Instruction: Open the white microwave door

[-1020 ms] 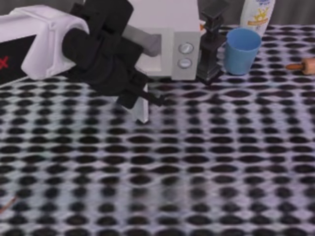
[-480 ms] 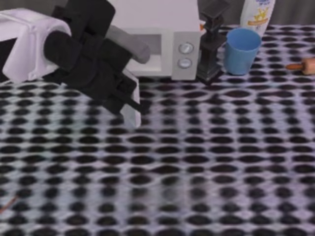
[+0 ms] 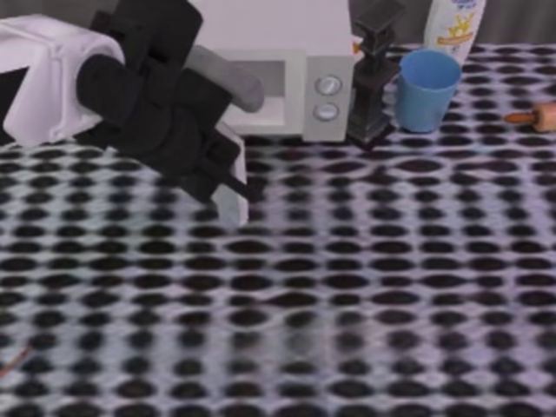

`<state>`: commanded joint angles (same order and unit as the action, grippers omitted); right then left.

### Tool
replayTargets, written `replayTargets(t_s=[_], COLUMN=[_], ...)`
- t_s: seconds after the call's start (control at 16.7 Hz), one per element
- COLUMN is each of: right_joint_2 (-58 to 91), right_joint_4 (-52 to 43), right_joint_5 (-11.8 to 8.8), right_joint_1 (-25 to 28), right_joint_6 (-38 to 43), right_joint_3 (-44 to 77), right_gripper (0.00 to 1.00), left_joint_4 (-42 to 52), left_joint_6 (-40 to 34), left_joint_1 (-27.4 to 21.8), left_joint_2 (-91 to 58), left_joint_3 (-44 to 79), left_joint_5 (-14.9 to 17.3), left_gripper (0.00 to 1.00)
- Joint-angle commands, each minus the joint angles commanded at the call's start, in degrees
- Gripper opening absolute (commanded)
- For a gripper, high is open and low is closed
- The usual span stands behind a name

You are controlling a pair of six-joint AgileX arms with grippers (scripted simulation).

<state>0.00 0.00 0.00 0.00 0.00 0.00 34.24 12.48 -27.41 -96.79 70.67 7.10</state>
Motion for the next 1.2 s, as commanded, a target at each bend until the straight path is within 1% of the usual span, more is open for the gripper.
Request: replayTargets(t_s=[0.84, 1.02, 1.2], right_joint_2=[0.00, 0.00, 0.00], right_joint_4=[0.00, 0.00, 0.00], right_joint_5=[0.00, 0.00, 0.00], right_joint_1=[0.00, 0.00, 0.00], right_joint_6=[0.00, 0.00, 0.00], right_joint_3=[0.00, 0.00, 0.00], right_gripper=[1.00, 1.00, 1.00], left_joint_4=[0.00, 0.12, 0.69], left_joint_6=[0.00, 0.68, 4.05], left_joint_1=[0.00, 0.14, 1.62], left_joint_2=[0.00, 0.04, 0.96], left_joint_3=[0.00, -0.34, -1.18], left_joint_5=[0.00, 0.66, 2.25], left_gripper=[0.00, 0.00, 0.00])
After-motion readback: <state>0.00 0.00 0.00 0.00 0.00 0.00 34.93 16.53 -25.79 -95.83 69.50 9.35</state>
